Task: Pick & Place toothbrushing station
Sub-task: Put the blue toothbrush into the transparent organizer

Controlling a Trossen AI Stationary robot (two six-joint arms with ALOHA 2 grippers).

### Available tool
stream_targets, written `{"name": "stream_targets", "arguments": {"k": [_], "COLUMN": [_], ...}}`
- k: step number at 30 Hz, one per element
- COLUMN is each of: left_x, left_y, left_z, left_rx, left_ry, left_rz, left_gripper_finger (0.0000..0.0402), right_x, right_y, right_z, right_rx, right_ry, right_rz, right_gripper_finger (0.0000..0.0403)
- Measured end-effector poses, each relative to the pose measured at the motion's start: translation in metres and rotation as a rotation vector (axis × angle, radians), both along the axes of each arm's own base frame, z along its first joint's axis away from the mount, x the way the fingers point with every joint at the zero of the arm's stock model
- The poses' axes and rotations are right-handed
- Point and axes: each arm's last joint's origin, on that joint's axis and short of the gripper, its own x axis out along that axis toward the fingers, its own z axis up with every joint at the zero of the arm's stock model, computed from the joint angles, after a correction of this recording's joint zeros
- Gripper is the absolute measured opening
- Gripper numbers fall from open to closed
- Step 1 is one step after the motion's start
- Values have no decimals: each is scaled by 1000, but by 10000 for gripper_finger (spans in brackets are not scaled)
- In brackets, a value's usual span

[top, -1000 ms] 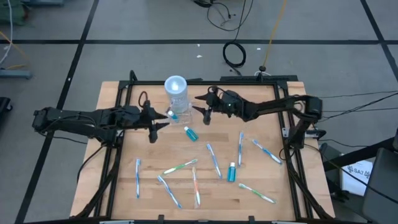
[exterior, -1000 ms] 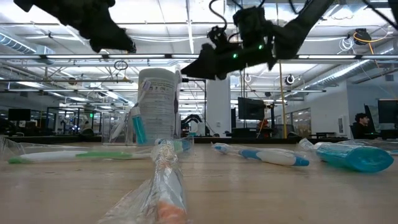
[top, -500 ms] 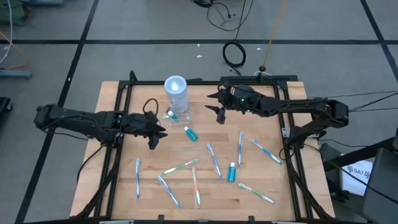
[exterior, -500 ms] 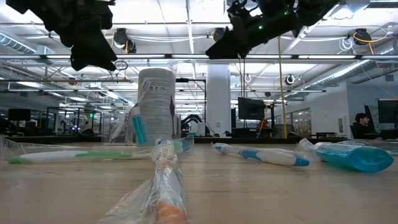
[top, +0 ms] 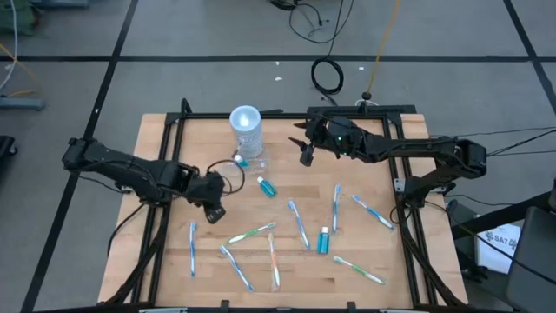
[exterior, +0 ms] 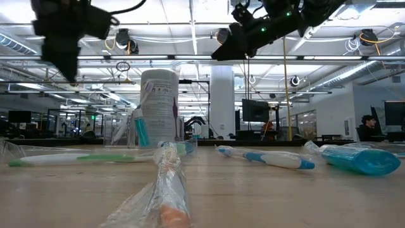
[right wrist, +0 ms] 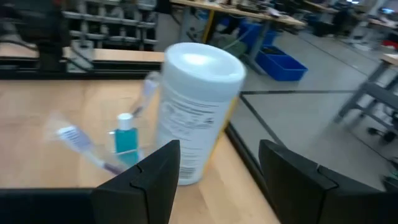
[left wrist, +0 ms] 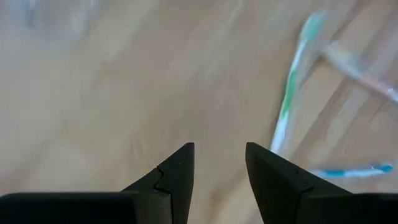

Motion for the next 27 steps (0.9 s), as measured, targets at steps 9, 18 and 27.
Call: {"name": "stream_targets", "arguments": {"k": [9,18,27], "left_x": [-9,-21,-38], "left_y": [-46,-85,-92], "left_z": [-38,-61,-102], "left_rx": [-182,-158,-189], "left_ry": [324,500,498], "left_rz": [327,499,579], "left_gripper_finger": [147,147,147], "right_x": [0,0,1], "right_y": [-1,1,1], "right_z": [0,1,2], "right_rx": [-7,12,55], "right_ry": [-3,-15,-50], "right_rz": [-37,-36,-43], "right_gripper_finger": [212,212,211]}}
